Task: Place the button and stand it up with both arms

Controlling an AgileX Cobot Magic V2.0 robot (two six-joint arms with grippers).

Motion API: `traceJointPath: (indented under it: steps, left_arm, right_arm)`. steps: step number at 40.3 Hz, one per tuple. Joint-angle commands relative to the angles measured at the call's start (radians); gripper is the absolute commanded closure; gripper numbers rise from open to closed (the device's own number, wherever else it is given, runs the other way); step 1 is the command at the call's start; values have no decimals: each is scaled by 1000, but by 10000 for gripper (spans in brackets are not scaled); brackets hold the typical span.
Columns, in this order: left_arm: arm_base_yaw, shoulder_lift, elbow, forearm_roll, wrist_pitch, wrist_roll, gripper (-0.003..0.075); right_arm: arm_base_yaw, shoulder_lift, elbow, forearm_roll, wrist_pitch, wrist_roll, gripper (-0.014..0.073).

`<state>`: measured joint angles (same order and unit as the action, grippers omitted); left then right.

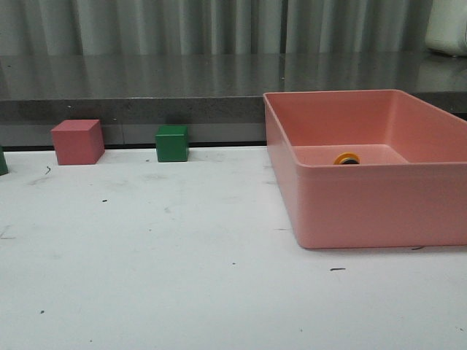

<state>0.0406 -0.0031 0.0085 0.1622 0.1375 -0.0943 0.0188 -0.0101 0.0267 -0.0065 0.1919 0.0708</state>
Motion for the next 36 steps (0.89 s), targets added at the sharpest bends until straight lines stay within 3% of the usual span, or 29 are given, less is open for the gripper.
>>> traceJointPath:
  steps: [1, 10, 20, 24, 36]
  left_arm:
    - [2, -23, 15, 25, -99, -4, 740]
    - [2, -23, 15, 23, -146, -4, 740]
    - [2, -21, -10, -43, -454, -8, 740]
    - [2, -13, -90, -131, -412, -8, 740]
    - [2, 235, -432, -129, -100, -8, 740]
  right_arm:
    - [-6, -18, -3, -1, -79, -6, 655]
    - [-6, -18, -3, -1, -128, -6, 655]
    - [-6, -18, -54, -1, -222, -6, 655]
    - [-6, -18, -138, -1, -192, -6, 655]
    - [-6, 184, -488, -1, 73, -6, 653]
